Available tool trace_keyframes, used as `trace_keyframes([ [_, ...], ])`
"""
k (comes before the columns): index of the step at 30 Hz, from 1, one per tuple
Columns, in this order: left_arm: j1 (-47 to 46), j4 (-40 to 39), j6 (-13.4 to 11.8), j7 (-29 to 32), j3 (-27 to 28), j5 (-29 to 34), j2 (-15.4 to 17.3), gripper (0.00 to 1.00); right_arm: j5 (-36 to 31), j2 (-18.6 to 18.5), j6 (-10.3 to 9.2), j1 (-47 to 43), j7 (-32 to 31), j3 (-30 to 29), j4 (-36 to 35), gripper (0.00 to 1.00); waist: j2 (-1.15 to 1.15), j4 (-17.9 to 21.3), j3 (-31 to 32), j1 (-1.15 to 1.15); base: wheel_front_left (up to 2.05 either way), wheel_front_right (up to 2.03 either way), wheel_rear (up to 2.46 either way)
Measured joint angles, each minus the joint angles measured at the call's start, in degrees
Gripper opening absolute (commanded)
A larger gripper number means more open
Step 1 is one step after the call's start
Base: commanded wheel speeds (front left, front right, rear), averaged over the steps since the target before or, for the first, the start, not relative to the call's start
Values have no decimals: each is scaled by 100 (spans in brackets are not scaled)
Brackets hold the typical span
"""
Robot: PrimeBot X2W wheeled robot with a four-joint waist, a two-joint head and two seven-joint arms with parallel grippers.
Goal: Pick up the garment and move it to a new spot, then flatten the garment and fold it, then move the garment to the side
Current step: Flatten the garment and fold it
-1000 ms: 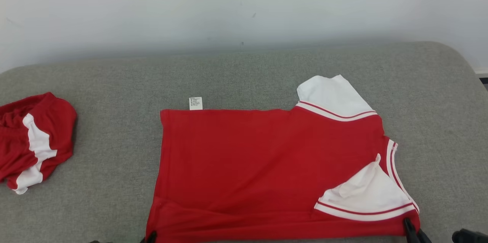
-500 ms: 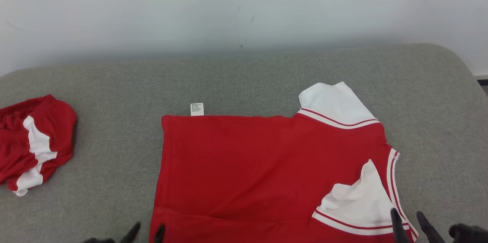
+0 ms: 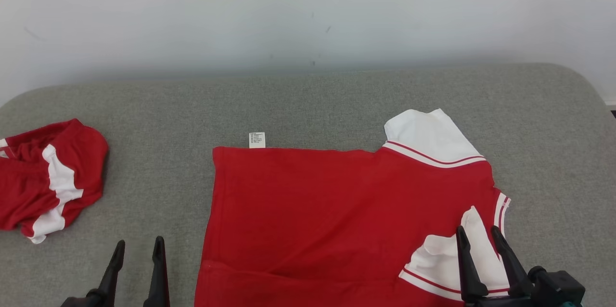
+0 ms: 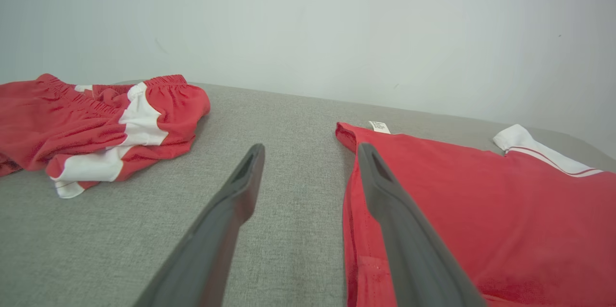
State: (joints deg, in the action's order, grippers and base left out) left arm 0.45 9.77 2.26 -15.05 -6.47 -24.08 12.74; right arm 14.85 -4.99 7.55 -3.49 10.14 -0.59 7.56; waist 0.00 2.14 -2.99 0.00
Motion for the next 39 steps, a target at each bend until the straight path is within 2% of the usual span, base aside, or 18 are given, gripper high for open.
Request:
trace_keyframes([
  [5, 212, -331, 185, 0, 637, 799, -523, 100, -321, 100, 0, 44, 456, 168, 246, 100, 0, 16, 3, 0, 0, 0, 0],
  [9, 321, -378, 307, 0, 921, 1185, -740, 100, -559, 174, 0, 37, 479, 136, 116, 100, 0, 51, -22, 0, 0, 0, 0],
  [14, 339, -238, 431, -1, 907, 1544, -840, 100, -748, 194, 0, -116, 485, 85, -111, 100, 0, 84, -67, 0, 0, 0, 0],
  [26, 133, 27, 514, 0, 1212, 1504, -870, 100, -619, 207, 0, 59, 485, 103, -145, 100, 0, 255, -262, 0, 0, 0, 0],
  [29, -99, 119, 515, 0, 1138, 1303, -761, 100, -619, 205, 0, 285, 485, 133, -123, 100, 0, 304, -338, 0, 0, 0, 0],
  [32, -436, 282, 515, -1, 899, 1026, -450, 100, -647, 208, 0, 627, 485, 134, -75, 100, 0, 359, -434, 0, 0, 0, 0],
  [37, -1259, 802, 516, 33, 164, 368, 318, 100, -740, 205, 0, 1418, 485, 256, 269, 100, 1, 489, -647, 0, 0, 0, 0],
  [39, -1673, 947, 516, 275, -265, 2, 669, 100, -738, 198, 0, 1764, 486, 291, 477, 100, 1, 549, -745, 1, 0, 0, 0],
])
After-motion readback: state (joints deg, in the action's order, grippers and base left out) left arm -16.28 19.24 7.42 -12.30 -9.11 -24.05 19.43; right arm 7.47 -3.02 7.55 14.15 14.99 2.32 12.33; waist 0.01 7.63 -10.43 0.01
